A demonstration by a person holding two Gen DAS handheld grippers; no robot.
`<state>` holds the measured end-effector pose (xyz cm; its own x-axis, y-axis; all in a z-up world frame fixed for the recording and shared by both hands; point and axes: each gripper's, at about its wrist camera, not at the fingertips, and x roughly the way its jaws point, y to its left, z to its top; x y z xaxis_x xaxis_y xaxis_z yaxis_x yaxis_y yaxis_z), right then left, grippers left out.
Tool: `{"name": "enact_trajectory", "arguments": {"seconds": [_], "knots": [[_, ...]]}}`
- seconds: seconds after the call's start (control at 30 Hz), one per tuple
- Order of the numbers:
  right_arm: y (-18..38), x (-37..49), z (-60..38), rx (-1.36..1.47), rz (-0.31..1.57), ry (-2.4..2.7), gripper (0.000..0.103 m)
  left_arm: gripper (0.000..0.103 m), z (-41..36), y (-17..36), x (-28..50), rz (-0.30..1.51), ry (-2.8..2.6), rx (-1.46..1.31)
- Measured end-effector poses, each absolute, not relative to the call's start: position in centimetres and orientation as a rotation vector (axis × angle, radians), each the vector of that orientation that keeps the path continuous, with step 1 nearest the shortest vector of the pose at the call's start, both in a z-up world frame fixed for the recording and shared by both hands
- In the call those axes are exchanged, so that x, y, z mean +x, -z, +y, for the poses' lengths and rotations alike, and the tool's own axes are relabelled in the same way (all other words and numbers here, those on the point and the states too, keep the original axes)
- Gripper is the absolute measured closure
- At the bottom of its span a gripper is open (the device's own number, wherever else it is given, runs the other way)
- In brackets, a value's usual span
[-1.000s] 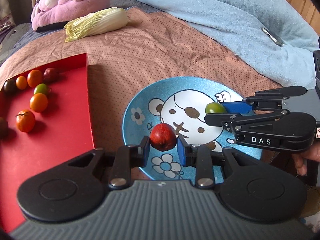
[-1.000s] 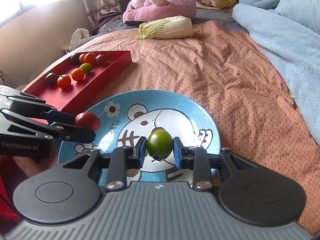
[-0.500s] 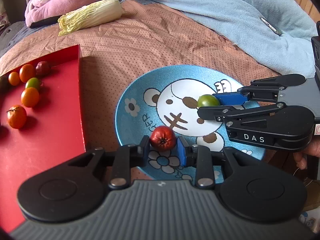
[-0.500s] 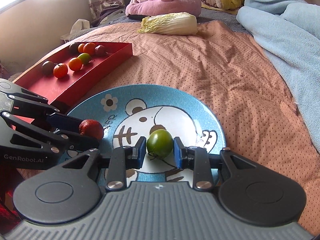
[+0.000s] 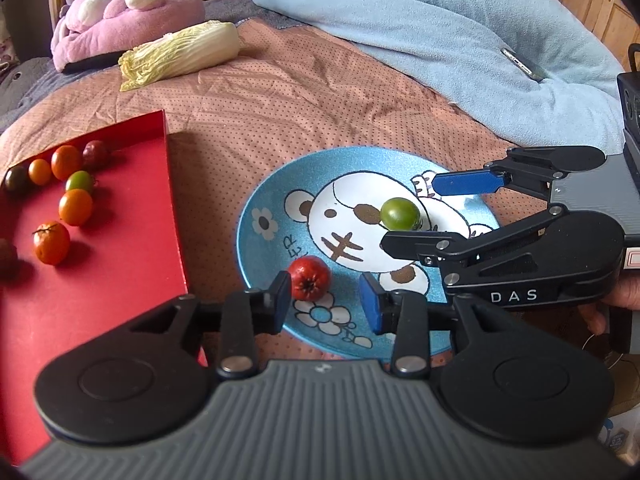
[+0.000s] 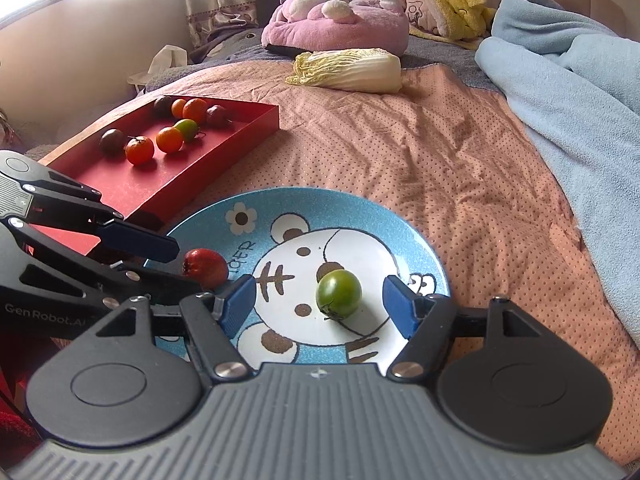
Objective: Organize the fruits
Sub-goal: 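Open the right gripper to drop the green tomato while the left releases the red tomato, then move both open grippers back over the red tray toward the remaining tomatoes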
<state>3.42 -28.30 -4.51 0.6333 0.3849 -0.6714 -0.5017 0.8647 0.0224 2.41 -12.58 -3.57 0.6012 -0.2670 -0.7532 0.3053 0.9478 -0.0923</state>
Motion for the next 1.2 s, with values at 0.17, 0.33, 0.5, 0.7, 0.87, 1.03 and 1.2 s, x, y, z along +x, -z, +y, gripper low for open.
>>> {"name": "enact_trajectory", "arguments": {"seconds": [0.17,0.33,0.5,0.7,0.87,1.03,1.2], "knots": [[3.5,3.6,-27.8,-0.135,0.705,-0.506,0.022,0.058,-10.9,3.1,2.0,0.858,0.297,0.044],[2.8,3.6,-26.8,-0.137,0.683,-0.503,0.013,0.058,-8.9,2.5,2.0,0.853,0.251,0.013],[2.6,3.7,-26.0,-0.124,0.685,-0.518,0.012,0.049,-6.7,1.6,2.2,0.828,0.199,-0.005],[2.4,3.8,-24.2,-0.131,0.686,-0.562,0.012,0.049,-4.0,1.0,2.6,0.819,0.136,-0.046],[2.2,3.6,-21.8,-0.148,0.684,-0.627,0.012,0.048,-1.8,1.0,3.1,0.823,0.067,-0.079],[2.0,3.0,-19.6,-0.18,0.679,-0.687,0.008,0.048,-0.4,1.4,3.1,0.833,0.023,-0.129],[1.9,2.3,-18.3,-0.201,0.675,-0.726,0.006,0.048,0.3,1.6,3.1,0.833,-0.031,-0.133]]}}
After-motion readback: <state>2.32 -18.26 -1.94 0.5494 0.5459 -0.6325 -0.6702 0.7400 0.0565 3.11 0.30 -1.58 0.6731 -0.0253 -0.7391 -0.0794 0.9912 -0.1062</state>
